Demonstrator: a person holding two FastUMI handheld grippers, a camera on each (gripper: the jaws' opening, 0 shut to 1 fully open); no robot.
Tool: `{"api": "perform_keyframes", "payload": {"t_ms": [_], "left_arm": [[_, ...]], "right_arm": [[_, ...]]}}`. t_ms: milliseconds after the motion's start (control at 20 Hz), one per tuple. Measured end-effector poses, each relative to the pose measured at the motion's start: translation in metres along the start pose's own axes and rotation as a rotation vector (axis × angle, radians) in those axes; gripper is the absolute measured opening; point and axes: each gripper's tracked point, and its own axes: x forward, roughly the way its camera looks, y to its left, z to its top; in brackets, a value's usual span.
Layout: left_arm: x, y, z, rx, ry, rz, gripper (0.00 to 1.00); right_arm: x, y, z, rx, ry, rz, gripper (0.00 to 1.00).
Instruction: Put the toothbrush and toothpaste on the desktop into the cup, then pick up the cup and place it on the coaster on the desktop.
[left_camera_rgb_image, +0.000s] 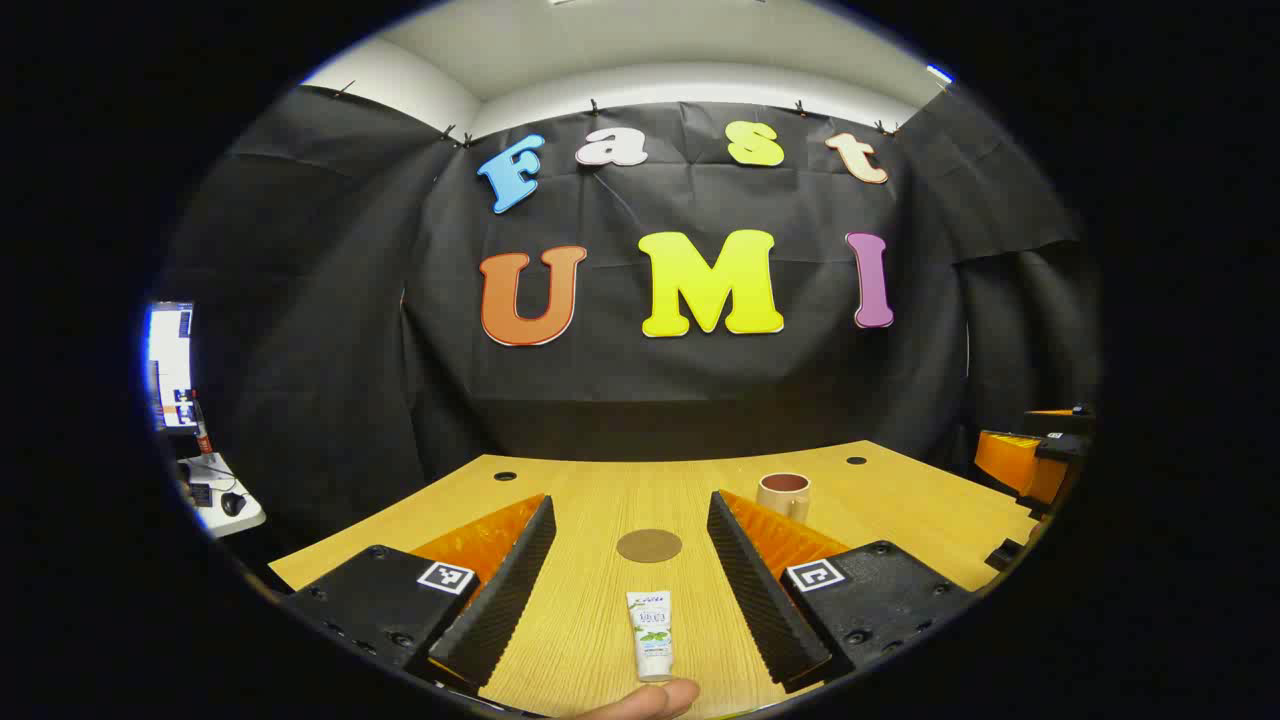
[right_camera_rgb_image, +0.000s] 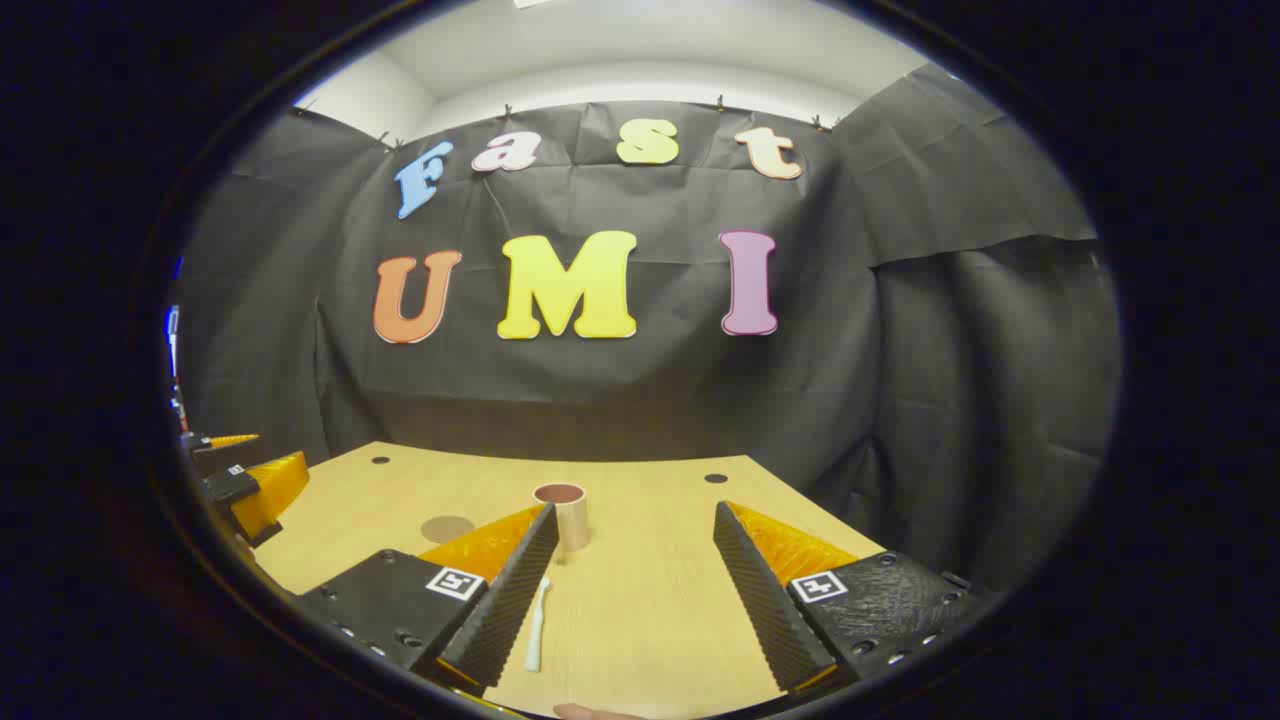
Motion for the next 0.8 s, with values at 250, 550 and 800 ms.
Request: {"api": "perform_keyframes", "payload": {"t_ms": [250, 550, 800], "left_arm": [[-0.001, 0.0, 0.003, 0.007, -0.012, -0.001, 0.97], [0.001, -0.001, 0.001, -0.011, -0.01, 0.001, 0.97], [0.001, 0.0, 0.0, -0.013, -0.008, 0.007, 0.97]], "right_arm": [[0.001, 0.0, -0.002, -0.007, 0.008, -0.002, 0.98], [0.006, 0.0, -0.005, -0.016, 0.014, 0.0, 0.95], [0.012, 0.01, -0.016, -0.028, 0.036, 0.011, 0.96]]}}
